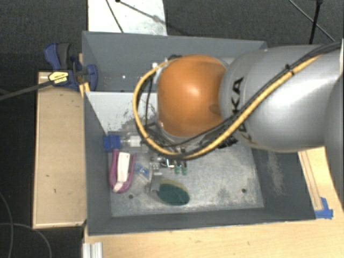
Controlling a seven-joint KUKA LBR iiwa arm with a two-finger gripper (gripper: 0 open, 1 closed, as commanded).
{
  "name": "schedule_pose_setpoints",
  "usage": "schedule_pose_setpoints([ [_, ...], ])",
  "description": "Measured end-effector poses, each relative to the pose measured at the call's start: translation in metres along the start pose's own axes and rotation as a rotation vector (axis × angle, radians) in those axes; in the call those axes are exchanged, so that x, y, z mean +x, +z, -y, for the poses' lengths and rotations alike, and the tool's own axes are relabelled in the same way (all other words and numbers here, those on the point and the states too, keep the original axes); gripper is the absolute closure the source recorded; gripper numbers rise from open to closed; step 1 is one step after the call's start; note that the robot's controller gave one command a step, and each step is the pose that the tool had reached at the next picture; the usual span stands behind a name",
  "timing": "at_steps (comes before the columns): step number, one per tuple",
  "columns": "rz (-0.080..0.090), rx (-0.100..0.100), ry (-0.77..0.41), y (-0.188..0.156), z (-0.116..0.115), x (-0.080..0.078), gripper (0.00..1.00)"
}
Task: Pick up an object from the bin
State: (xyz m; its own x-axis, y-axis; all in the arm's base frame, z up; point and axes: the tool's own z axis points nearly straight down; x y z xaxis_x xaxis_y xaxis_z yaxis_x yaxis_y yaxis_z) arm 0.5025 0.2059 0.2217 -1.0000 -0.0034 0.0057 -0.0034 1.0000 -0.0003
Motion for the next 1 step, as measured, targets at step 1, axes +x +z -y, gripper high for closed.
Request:
schedule_pose_setpoints([
  [1, 0.000, 0.002, -0.002, 0.1101, 0.0390, -0.0003, 0.00],
])
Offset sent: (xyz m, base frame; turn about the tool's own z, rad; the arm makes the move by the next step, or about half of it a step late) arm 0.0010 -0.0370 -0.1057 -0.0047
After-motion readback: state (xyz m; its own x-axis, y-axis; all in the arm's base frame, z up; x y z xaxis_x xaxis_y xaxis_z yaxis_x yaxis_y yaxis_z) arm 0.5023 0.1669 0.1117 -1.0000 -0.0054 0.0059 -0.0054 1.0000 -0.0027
